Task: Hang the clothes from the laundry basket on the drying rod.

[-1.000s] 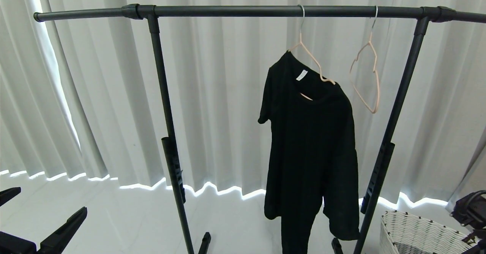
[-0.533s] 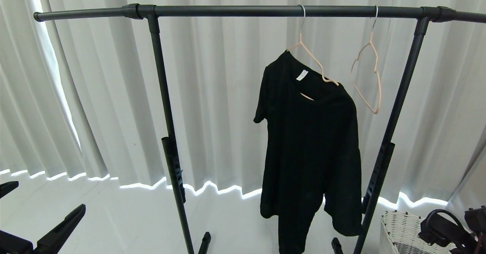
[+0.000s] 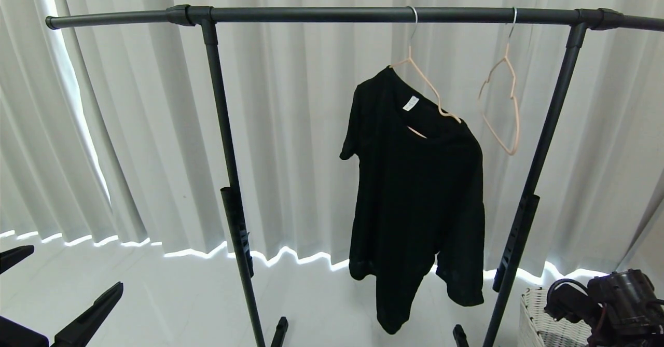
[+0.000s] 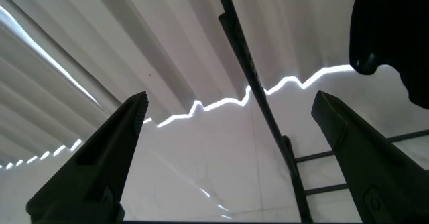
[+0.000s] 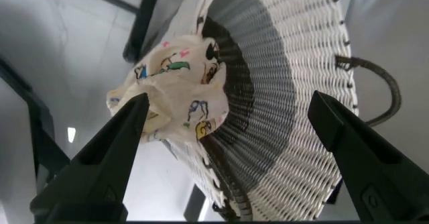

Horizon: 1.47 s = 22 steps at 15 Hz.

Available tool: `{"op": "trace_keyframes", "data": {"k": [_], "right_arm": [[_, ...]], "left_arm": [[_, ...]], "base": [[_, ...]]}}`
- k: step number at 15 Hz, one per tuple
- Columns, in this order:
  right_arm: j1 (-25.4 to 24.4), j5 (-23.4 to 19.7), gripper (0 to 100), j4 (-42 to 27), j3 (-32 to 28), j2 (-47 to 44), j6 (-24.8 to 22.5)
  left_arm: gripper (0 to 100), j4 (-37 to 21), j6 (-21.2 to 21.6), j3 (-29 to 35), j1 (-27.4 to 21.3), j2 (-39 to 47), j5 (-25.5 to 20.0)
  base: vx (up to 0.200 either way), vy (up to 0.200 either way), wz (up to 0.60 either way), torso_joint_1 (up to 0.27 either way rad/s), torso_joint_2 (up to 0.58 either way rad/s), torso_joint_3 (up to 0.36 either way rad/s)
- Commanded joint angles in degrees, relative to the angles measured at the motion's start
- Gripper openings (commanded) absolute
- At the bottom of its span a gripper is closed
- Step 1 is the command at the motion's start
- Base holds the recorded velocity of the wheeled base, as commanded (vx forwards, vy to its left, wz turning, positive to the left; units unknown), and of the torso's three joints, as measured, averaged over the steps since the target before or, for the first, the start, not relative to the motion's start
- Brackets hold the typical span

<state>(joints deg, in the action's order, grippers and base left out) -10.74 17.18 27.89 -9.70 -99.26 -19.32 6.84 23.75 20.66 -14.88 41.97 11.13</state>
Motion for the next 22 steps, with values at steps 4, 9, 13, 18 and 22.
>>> {"op": "trace_keyframes", "data": {"k": [4,9,13,18,22], "right_arm": [[2.3,0.1,100,0.4,-0.9,-5.3,-0.2],[4.8,1.0,0,2.9,-1.1,-6.8,-0.3],[4.2,2.2,0,3.7,0.1,-5.9,-0.4],[4.5,2.9,0,-0.4,-0.7,5.7,-2.1],[4.7,0.4,0,-34.3,-20.0,19.1,-3.1]], "left_arm": [[100,0.0,-0.1,-0.3,-0.1,0.3,-0.1],[100,0.0,-0.1,-0.3,-0.2,0.5,-0.1],[100,0.0,0.0,-0.9,-0.1,0.5,0.0],[100,0.0,0.2,-2.3,-0.5,1.5,0.0],[100,0.1,0.9,-1.9,-0.5,2.1,0.1]], "base": [[0.000,0.000,0.00,0.000,0.00,0.000],[0.000,0.000,0.00,0.000,0.00,0.000],[0.000,0.000,0.00,0.000,0.00,0.000],[0.000,0.000,0.00,0.000,0.00,0.000],[-0.100,0.000,0.00,0.002,0.00,-0.001]]}}
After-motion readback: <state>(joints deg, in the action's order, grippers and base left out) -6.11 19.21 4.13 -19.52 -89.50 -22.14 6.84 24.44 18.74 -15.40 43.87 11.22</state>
